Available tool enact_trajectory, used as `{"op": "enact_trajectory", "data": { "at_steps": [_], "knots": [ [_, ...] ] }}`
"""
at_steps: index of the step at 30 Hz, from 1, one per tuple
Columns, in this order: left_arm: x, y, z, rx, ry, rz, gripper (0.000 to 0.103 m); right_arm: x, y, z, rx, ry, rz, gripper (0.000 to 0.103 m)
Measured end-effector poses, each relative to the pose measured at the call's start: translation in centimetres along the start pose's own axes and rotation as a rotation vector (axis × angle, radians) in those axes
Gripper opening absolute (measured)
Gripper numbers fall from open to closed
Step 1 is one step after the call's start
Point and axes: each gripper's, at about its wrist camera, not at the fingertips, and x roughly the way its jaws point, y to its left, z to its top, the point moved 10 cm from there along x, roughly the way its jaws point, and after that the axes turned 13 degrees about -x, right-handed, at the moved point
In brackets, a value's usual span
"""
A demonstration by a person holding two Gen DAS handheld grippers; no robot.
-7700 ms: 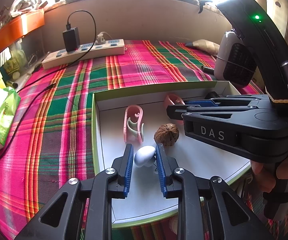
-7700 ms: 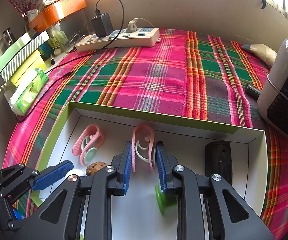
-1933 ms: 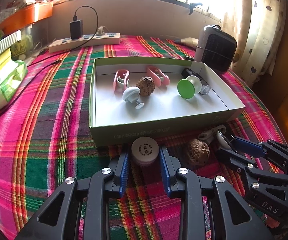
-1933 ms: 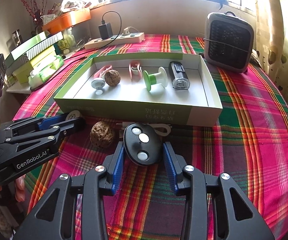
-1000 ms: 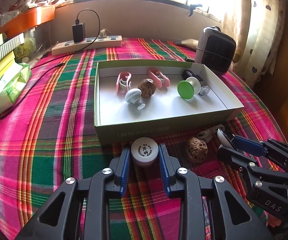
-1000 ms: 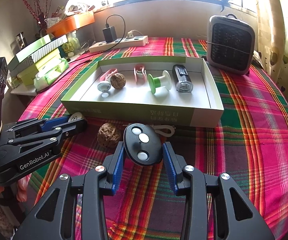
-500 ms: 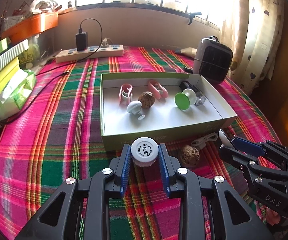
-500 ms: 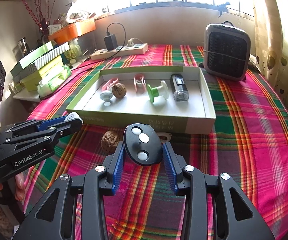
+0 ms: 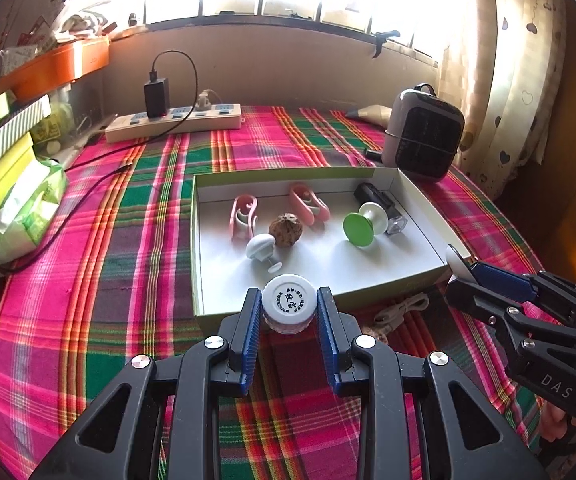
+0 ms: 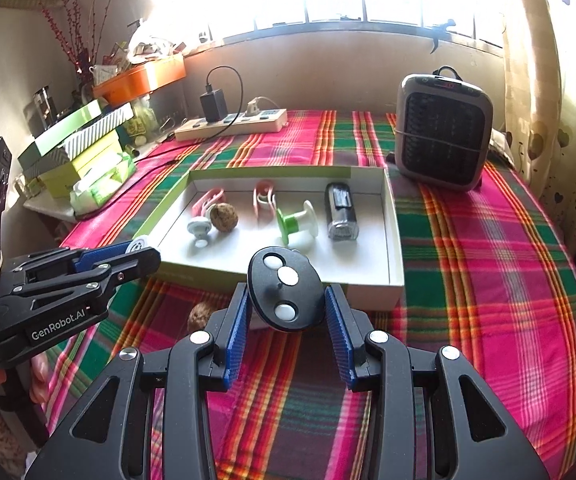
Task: Organize objects
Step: 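Carry the disc in right tool over the box while left tool carries the container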
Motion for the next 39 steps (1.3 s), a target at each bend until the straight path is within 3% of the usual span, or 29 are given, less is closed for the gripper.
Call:
{"op": "enact_trajectory", "data": {
  "at_steps": [16, 39],
  "knots": [
    [2.1, -0.9, 1.7, 0.001, 0.02, -0.007, 0.025, 2.4, -2.8, 1.8, -0.003, 0.028, -0.019, 0.039],
    [6.9, -1.8, 2.2, 0.028, 0.099, 0.002, 0.026, 6.9, -4.2, 1.5, 0.002, 0.139, 0.035, 0.039]
  ]
}}
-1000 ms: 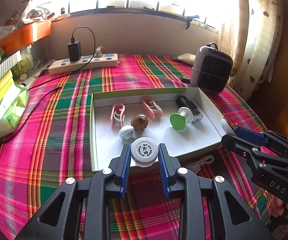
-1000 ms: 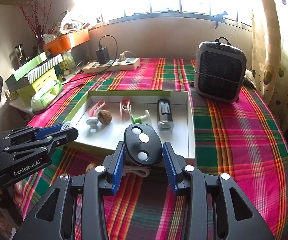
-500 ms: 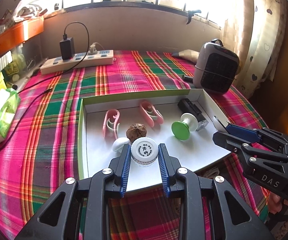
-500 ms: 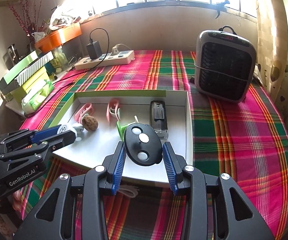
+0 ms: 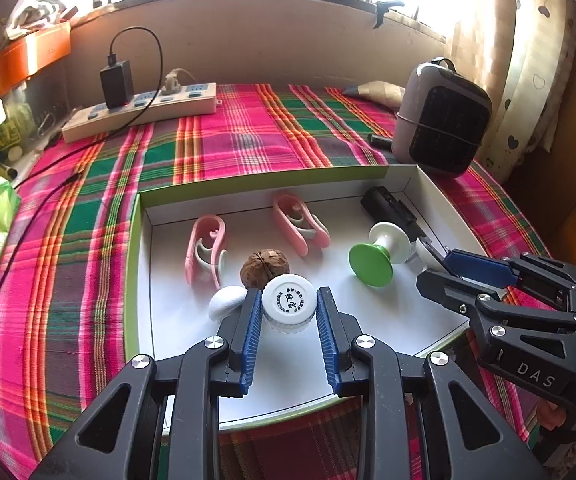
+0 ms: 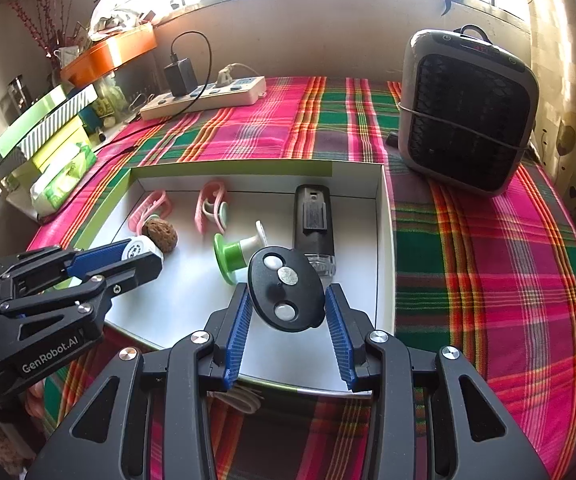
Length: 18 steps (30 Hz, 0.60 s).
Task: Organize objects
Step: 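Carry the disc in right tool over the box while left tool carries the container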
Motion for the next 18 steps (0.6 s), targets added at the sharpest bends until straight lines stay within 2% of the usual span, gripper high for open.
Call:
{"op": "enact_trajectory", "data": {
  "at_steps": [18],
  "knots": [
    [0.87, 0.28, -0.13, 0.0, 0.016, 0.019, 0.026, 0.38, 0.41, -0.38, -0.016, 0.02, 0.016, 0.039]
  ]
}}
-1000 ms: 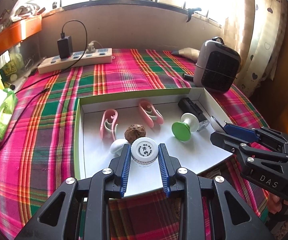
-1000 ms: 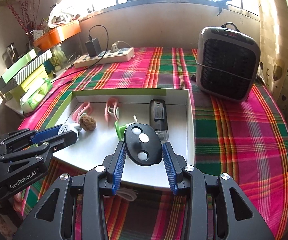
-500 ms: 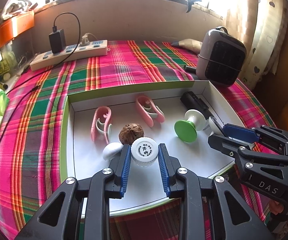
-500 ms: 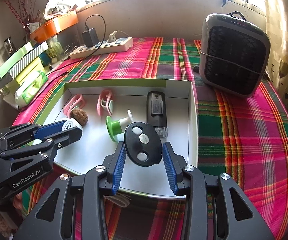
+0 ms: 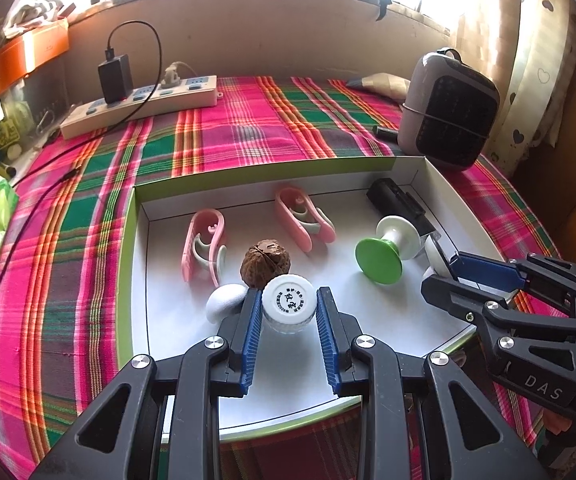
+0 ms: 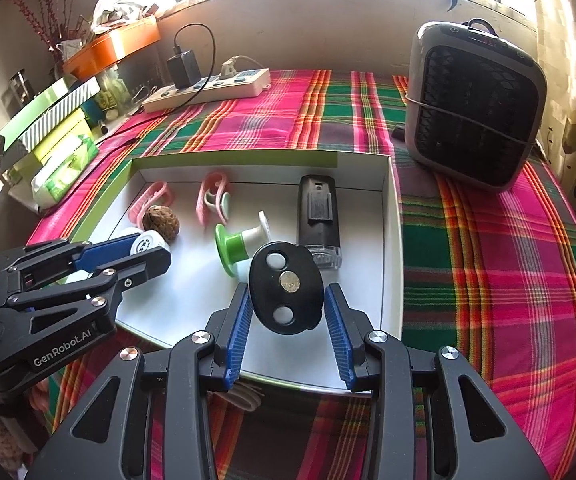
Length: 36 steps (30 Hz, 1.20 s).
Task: Organize objects
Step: 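Carry the disc in right tool over the box while left tool carries the container, then lower and open right tool to release the disc while left tool releases the container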
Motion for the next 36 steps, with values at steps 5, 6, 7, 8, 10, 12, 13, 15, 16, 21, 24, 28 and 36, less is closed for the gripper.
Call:
{"op": "enact_trajectory", "data": {
  "at_steps": [5, 6, 7, 8, 10, 12, 13, 15, 16, 21, 24, 28, 36],
  "knots": [
    [0.0, -0.08, -0.06, 0.001, -0.001, -0.002, 0.026, 0.23, 0.16, -0.01, -0.003, 0.007, -0.003, 0.036],
    [0.01, -0.08, -0.05, 0.002, -0.001, 0.0, 0.026, 0.24, 0.14, 0.03, -0.003, 0.007, -0.004, 0.036],
    [0.03, -0.08, -0.08, 0.002, -0.001, 0.001, 0.026, 0.23, 0.14, 0.07, -0.003, 0.007, -0.004, 0.036],
    [0.0, -0.09, -0.07, 0.001, -0.001, 0.002, 0.026, 0.22, 0.15, 0.07, -0.003, 0.006, -0.004, 0.036],
    [0.01, -0.07, -0.07, 0.001, -0.001, 0.002, 0.026, 0.23, 0.22, 0.08, -0.006, 0.007, -0.007, 0.036],
    [-0.05, -0.07, -0.07, 0.0, -0.001, 0.004, 0.026, 0.26, 0.23, 0.1, -0.008, 0.008, -0.008, 0.036],
    [0.01, -0.02, 0.0, 0.0, 0.0, 0.005, 0.026, 0.28, 0.24, 0.12, -0.009, 0.008, -0.009, 0.036],
    [0.01, -0.01, -0.02, -0.003, 0.002, 0.006, 0.026, 0.29, 0.24, 0.11, -0.008, 0.008, -0.009, 0.036],
    [0.06, 0.02, -0.03, -0.004, 0.003, 0.005, 0.026, 0.31, 0.23, 0.11, -0.007, 0.009, -0.011, 0.036],
    [0.02, 0.01, -0.09, -0.001, 0.003, 0.011, 0.026, 0.34, 0.2, 0.08, -0.003, 0.007, -0.01, 0.036],
    [0.09, 0.04, -0.08, 0.001, 0.003, 0.013, 0.026, 0.37, 0.13, 0.05, 0.003, 0.008, -0.008, 0.036],
    [0.09, -0.04, -0.12, 0.001, 0.003, 0.012, 0.026, 0.39, 0.1, 0.07, 0.006, 0.007, -0.012, 0.036],
    [0.05, -0.05, -0.16, 0.003, 0.003, 0.014, 0.027, 0.38, 0.06, -0.01, 0.008, 0.005, -0.017, 0.036]
  ]
}}
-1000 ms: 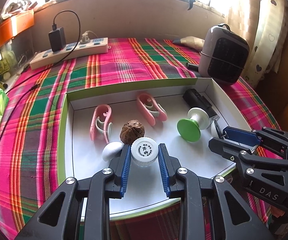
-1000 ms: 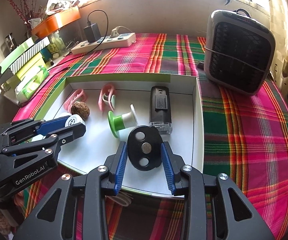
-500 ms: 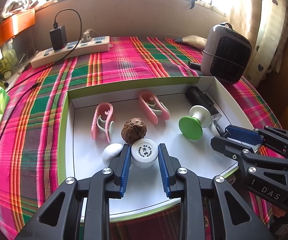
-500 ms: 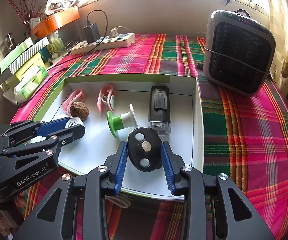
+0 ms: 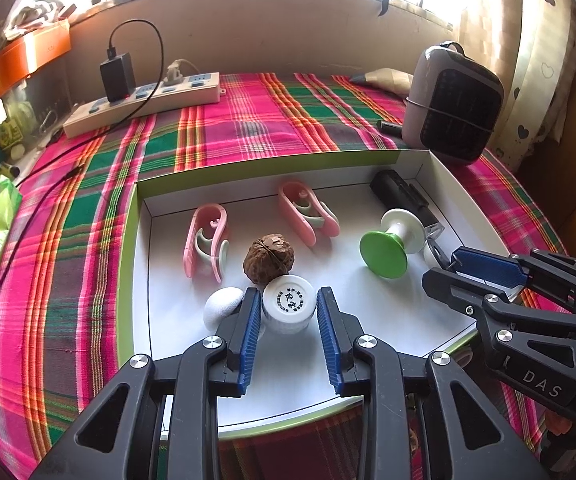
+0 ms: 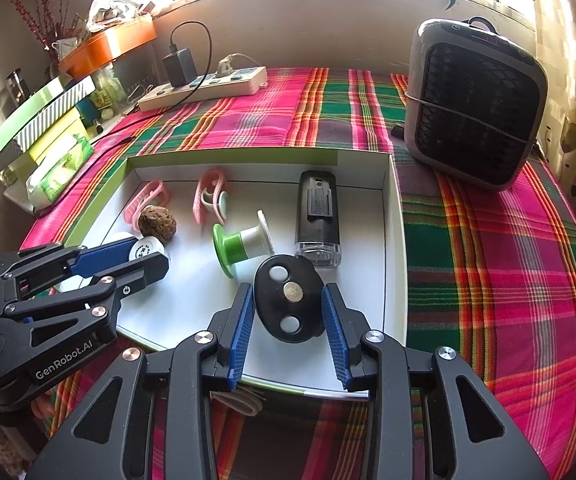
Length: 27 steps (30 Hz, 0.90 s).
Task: Organize objects
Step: 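Lower and open right tool to release the disc while left tool releases the container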
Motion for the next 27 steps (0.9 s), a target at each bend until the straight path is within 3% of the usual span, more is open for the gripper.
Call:
{"op": "enact_trajectory", "data": {
  "at_steps": [27],
  "knots": [
    [-3.0, 0.1, -0.6, -0.006, -0.057, -0.005, 0.035, -1.7, 0.8, -0.4, 0.006, -0.034, -0.01, 0.048]
  ]
}}
